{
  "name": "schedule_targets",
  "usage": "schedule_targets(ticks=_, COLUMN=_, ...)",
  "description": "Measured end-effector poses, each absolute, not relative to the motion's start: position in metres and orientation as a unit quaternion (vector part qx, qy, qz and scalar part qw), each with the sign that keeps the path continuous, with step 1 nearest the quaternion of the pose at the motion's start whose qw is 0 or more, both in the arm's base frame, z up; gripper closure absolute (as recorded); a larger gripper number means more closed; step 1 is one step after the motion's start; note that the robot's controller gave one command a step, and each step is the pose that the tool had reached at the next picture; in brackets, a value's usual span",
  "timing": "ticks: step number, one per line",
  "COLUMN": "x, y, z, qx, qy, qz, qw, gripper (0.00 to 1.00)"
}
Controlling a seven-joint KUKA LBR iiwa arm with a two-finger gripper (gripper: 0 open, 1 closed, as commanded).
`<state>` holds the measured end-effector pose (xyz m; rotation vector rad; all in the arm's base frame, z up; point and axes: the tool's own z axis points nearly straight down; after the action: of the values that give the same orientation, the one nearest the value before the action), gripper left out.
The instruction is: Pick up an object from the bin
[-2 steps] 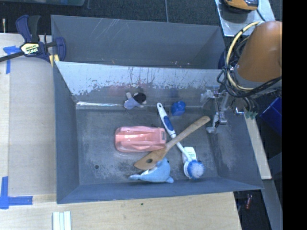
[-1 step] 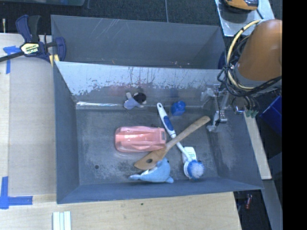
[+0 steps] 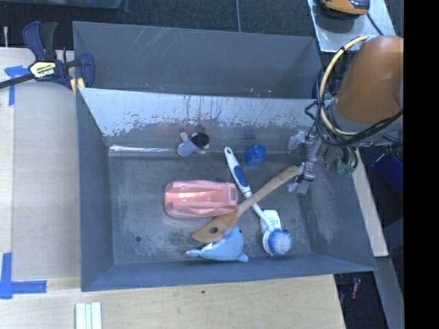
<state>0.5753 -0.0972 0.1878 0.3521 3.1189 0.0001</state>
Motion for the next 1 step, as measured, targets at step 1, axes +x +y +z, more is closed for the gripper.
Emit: schedule_targets(ticks=1, x=0.5821, y=-0.0991, z=0.1755, qx=0.104, qy=0.995, qz=0.0, qw=0.006, gripper=0.0)
